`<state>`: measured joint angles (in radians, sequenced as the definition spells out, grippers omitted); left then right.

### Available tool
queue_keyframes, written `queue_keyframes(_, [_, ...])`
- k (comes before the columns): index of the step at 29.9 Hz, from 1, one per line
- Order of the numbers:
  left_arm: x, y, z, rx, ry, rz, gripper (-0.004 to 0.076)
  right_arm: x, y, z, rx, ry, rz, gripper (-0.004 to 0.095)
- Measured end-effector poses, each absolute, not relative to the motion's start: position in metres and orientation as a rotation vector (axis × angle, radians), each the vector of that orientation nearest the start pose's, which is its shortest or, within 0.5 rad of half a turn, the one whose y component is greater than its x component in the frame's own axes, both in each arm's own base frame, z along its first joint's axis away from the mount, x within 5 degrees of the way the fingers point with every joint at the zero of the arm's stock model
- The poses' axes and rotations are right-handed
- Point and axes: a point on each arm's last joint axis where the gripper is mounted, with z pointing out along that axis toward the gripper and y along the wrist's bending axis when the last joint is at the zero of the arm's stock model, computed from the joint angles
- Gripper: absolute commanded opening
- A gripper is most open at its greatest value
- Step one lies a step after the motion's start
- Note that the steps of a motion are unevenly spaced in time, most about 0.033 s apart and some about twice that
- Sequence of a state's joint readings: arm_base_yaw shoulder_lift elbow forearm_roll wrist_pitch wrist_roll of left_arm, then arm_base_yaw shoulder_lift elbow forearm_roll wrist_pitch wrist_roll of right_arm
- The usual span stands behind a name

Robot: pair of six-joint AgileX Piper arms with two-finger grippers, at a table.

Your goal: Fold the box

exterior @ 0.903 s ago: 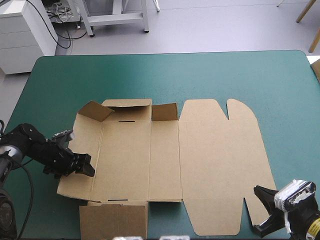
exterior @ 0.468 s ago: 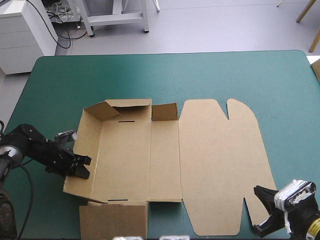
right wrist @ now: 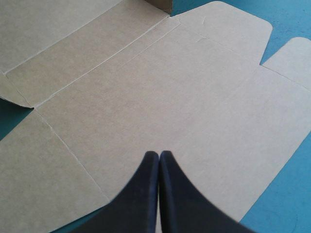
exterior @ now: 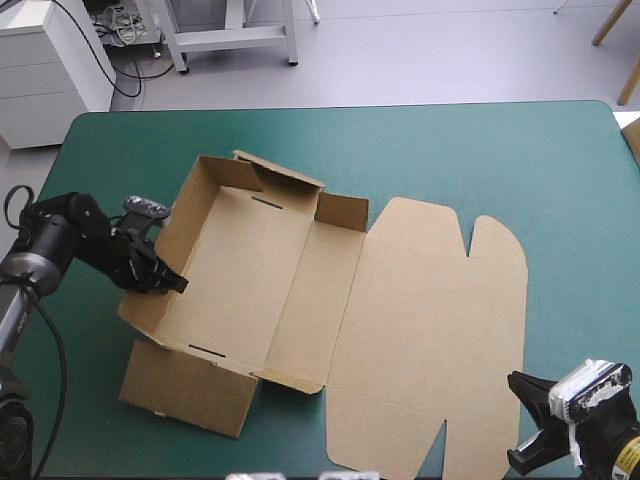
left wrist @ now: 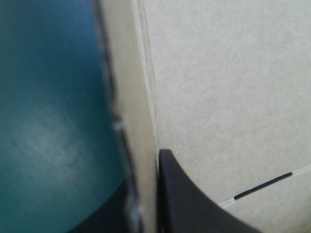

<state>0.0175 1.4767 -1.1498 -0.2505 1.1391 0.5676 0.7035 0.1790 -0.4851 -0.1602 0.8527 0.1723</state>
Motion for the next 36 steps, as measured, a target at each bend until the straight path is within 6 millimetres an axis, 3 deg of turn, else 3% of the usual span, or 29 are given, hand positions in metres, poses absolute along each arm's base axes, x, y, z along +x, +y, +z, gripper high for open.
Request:
queue_keyframes(6, [0.296, -0.056, 0.325, 0.941, 2.562, 0.053, -0.0008, 0.033, 0.013, 0.288, -0.565, 1.96, 0.365, -0.002])
queue_keyframes(13, [0.297, -0.099, 0.355, 1.193, 2.272, 0.327, -0.0008, 0.032, 0.013, 0.288, -0.564, 1.96, 0.367, -0.002])
queue_keyframes(25, [0.264, -0.184, 0.367, 1.559, 1.827, 0.504, -0.0008, 0.032, 0.013, 0.288, -0.56, 1.962, 0.37, -0.002])
queue_keyframes(30, [0.249, -0.206, 0.367, 1.632, 1.71, 0.541, -0.0008, 0.032, 0.013, 0.288, -0.559, 1.962, 0.37, -0.002])
queue_keyframes(36, [0.239, -0.215, 0.344, 1.669, 1.608, 0.682, -0.0008, 0.032, 0.013, 0.288, -0.558, 1.962, 0.37, -0.002])
